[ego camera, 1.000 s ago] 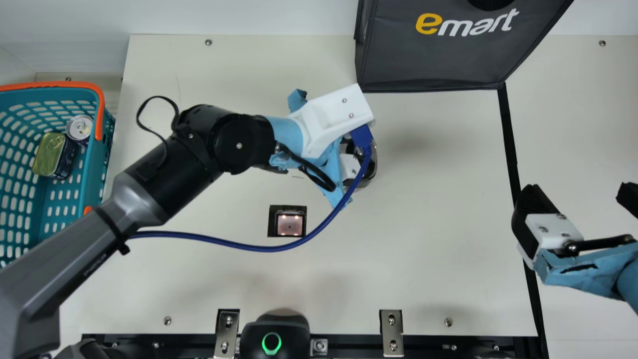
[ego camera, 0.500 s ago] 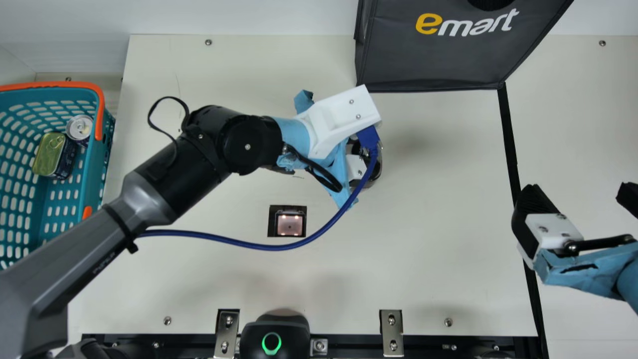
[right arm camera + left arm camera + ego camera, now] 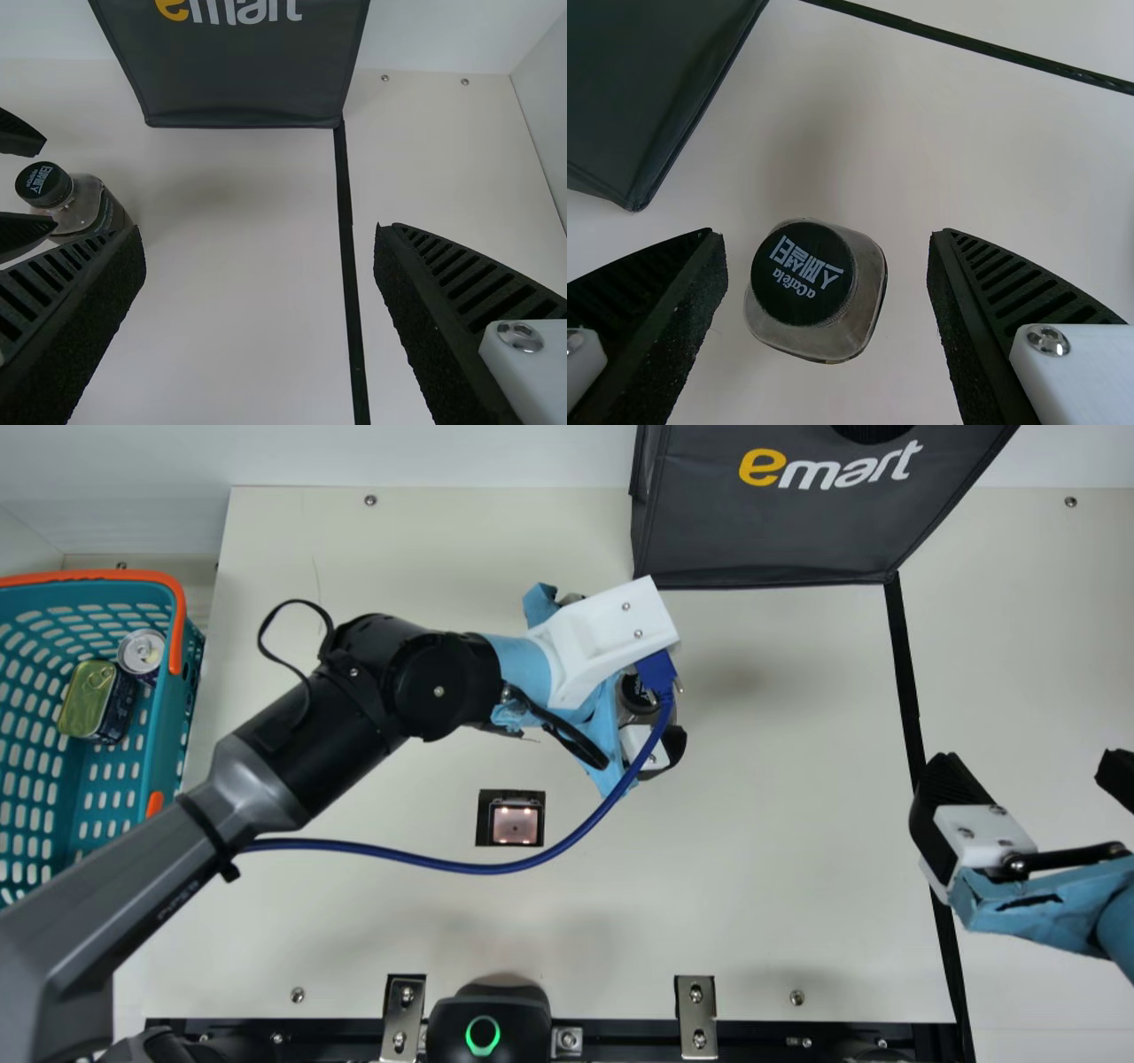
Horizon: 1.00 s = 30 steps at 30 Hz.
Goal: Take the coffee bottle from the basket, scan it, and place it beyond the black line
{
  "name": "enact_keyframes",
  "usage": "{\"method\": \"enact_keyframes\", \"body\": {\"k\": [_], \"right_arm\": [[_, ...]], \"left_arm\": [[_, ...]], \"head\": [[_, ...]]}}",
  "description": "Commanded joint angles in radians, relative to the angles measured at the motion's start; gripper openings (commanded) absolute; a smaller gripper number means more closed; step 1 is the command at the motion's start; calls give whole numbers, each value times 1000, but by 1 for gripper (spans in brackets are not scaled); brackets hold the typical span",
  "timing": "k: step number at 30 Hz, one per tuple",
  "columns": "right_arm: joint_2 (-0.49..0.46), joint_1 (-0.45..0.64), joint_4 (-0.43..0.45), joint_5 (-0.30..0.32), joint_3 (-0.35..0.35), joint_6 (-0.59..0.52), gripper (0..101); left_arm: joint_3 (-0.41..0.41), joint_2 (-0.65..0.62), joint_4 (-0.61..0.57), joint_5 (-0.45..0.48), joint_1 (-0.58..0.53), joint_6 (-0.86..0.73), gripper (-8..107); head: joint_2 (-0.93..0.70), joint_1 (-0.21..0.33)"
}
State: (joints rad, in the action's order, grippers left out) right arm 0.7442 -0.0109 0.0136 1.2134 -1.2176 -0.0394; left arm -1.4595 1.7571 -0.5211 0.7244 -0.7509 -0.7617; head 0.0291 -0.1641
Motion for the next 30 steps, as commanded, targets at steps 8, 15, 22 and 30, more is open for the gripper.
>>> {"method": "enact_keyframes", "body": {"k": [8,15,22,30], "right_arm": [[0,0,0,0,0,0,91],[0,0,0,0,0,0,91],[0,0,0,0,0,0,91],[0,0,0,0,0,0,91]], "left_arm": [[6,-32,13,1,-2,21,90],[39,-82,27,-6,2,49,90],[109,-157,48,-23,18,82,90],[221,-266,75,-41,60,115,90]], "head": [[-2,26],[-2,26],[-2,26],[-2,26]]}}
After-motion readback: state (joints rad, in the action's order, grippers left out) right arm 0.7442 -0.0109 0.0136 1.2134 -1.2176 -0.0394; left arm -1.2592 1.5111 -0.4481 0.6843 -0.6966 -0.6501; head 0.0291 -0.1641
